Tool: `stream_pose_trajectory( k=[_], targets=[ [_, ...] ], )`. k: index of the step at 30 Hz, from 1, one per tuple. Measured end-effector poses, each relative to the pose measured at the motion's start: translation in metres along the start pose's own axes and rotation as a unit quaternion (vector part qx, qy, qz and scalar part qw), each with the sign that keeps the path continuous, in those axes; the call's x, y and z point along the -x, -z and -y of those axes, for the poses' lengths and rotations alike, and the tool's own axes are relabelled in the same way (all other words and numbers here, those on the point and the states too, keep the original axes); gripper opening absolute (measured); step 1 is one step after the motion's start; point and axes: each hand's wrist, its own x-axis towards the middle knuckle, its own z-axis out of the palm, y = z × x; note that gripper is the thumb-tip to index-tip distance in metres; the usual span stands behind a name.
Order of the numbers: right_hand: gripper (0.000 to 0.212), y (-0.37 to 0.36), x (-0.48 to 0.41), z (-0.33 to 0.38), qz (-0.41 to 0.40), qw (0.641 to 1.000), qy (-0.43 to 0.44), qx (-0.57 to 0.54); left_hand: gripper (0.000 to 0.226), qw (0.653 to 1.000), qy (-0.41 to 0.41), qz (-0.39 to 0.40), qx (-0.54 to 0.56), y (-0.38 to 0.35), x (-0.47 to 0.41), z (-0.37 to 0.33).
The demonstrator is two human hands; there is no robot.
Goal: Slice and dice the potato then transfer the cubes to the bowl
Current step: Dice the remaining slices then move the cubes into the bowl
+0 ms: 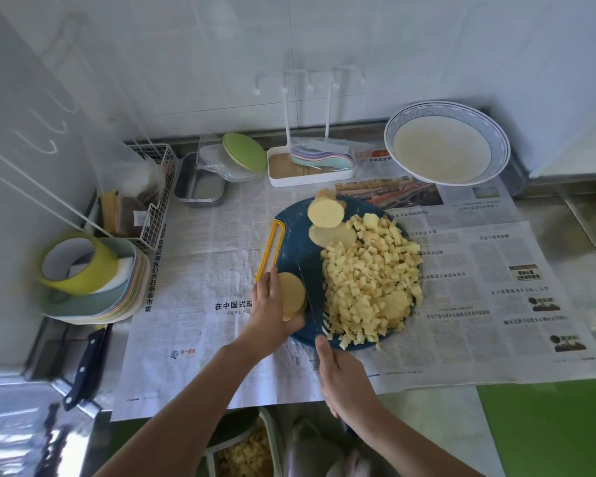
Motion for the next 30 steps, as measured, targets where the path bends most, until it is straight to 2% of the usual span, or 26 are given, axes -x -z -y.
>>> stream_pose_trajectory(
  k=[4,10,18,25,27,30],
  targets=[
    [0.06,0.007,0.004,0.003,-0.009,0.998,0.021,0.055,0.07,0.992,0.02,-0.093,0.081,-0.015,0.001,-0.006],
    [0.058,0.015,0.007,0.007,0.001,0.996,0.038,0.079,0.071,0.979,0.019,-0.193,0.061,-0.031,0.0,-0.007],
    [0.051,0.017,0.002,0.004,-0.018,0.988,0.086,0.131,0.075,0.974,-0.002,-0.208,0.088,-0.034,0.001,-0.002],
    [0.084,0.015,0.001,0.0,-0.028,0.982,0.079,0.168,0.091,0.973,-0.009,-0.215,0.085,-0.036,0.0,-0.002],
    [0.077,0.016,0.001,0.002,-0.016,0.985,0.074,0.157,0.096,0.973,-0.012,-0.216,0.085,-0.036,-0.001,-0.001],
    [0.056,0.02,0.0,0.005,0.007,0.992,0.057,0.115,0.082,0.973,-0.017,-0.218,0.079,-0.036,-0.002,0.0]
  ],
)
